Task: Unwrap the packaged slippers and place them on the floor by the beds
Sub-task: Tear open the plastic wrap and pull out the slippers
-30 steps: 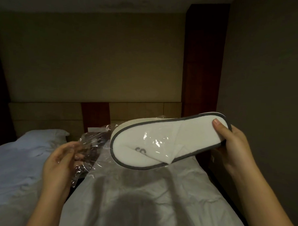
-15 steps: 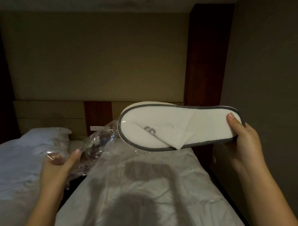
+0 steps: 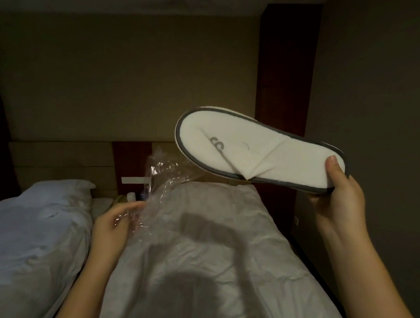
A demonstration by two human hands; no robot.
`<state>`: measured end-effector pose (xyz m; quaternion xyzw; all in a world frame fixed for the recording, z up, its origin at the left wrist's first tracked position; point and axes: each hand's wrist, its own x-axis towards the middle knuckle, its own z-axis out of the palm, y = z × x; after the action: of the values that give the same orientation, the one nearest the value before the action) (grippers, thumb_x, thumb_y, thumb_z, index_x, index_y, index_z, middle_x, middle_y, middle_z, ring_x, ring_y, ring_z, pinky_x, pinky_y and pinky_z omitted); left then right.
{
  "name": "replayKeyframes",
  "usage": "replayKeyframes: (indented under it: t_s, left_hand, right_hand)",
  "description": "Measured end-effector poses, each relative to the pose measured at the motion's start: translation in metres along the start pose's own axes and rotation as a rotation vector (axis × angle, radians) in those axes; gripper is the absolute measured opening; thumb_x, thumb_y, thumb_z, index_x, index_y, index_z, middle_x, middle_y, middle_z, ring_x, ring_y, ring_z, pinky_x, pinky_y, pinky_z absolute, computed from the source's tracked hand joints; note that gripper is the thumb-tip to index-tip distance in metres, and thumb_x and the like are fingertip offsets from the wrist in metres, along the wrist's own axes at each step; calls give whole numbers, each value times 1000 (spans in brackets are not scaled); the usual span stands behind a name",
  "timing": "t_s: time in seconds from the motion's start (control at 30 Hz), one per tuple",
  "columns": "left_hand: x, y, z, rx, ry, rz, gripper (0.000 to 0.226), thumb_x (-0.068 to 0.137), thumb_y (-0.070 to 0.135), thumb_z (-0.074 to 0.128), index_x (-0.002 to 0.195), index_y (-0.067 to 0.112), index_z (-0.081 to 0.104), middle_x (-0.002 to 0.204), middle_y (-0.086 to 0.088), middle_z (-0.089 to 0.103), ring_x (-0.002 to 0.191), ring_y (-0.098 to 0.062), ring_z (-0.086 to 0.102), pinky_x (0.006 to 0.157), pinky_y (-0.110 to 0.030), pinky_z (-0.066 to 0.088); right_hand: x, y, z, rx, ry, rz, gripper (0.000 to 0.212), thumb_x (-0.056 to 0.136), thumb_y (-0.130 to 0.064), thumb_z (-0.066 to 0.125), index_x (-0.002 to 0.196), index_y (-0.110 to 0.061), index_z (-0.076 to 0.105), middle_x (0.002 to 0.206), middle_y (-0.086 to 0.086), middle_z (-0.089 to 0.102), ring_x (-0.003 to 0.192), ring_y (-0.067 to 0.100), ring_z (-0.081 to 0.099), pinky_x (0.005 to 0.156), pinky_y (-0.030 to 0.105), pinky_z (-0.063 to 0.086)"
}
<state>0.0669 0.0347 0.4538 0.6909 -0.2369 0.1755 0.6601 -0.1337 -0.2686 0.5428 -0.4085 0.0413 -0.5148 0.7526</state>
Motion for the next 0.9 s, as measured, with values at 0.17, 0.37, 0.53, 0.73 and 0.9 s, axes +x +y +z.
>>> replayKeyframes:
  t_s: [0.17, 0.37, 0.53, 0.73, 0.9]
  left_hand:
    - [1, 4, 15, 17, -40, -105, 23, 96, 33, 54, 75, 31, 65, 95, -10, 68, 80, -28, 67, 64, -38, 54]
    - [-7, 22, 45, 9, -140, -54, 20, 76, -7, 69, 76, 13, 63, 98, 3, 69, 91, -12, 68, 69, -32, 55]
    - [-15, 45, 66, -372, -397, -143, 60, 74, 11, 76, 126, 13, 46, 104, -3, 72, 93, -16, 70, 66, -27, 56]
    - [-29, 66, 87, -547, -407, -174, 45, 59, 53, 80, 95, 28, 70, 79, 9, 75, 74, -6, 70, 63, -18, 55]
    - [-33, 76, 95, -619, -338, -225, 39, 60, 55, 76, 96, 40, 74, 109, 6, 75, 104, -14, 70, 87, -38, 55]
  right_hand:
    - [-4, 6, 5, 27, -1, 13, 15, 91, -25, 63, 104, -19, 64, 84, -9, 78, 82, 8, 73, 60, 24, 57]
    - [-17, 27, 13, 8, 2, 93, 16, 89, -29, 65, 103, -20, 67, 87, -5, 78, 81, 13, 74, 61, 31, 59]
    - [-27, 41, 20, 6, 0, 114, 14, 90, -29, 63, 103, -21, 66, 86, -6, 78, 81, 11, 73, 61, 30, 59]
    - [-48, 60, 20, -7, 39, 193, 20, 91, -32, 61, 109, -25, 65, 105, 3, 73, 97, 22, 70, 76, 42, 59]
    - [-66, 71, 13, -71, 1, 173, 37, 87, -34, 65, 123, -27, 58, 114, 2, 69, 103, 22, 66, 77, 41, 58]
